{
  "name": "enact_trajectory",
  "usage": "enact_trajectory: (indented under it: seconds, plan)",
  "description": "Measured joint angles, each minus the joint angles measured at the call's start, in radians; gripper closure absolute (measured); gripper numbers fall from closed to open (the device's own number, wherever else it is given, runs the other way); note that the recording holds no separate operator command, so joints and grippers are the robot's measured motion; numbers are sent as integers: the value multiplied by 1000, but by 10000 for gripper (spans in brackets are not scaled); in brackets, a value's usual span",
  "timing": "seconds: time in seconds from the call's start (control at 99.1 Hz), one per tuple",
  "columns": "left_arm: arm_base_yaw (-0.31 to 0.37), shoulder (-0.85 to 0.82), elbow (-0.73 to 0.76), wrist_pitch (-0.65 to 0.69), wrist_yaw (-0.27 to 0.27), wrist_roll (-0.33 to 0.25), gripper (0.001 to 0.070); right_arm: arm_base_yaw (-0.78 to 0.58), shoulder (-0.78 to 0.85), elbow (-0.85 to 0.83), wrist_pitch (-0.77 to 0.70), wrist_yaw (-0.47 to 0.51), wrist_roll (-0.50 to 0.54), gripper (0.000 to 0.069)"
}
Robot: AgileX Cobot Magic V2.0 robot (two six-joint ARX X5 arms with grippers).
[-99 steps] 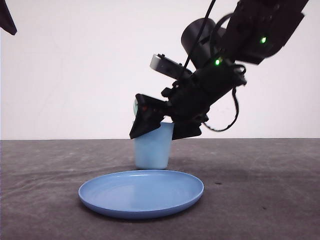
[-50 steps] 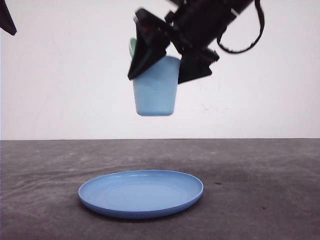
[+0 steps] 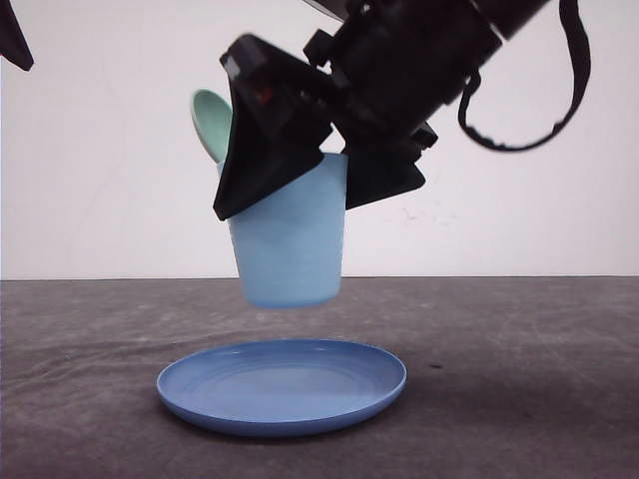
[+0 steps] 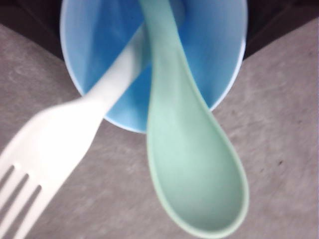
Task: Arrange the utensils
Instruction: 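Lift the cup with the right gripper and set it on the blue plate, then open the right gripper and withdraw it upward from the cup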
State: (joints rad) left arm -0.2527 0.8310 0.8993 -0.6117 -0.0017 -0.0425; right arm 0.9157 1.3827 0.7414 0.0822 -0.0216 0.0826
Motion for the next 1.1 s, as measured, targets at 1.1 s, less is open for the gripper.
enact_trajectory:
  seconds: [1.1]
  plan:
    - [0, 0, 0, 0, 0, 0, 359, 6, 153, -92, 241, 11, 81, 175]
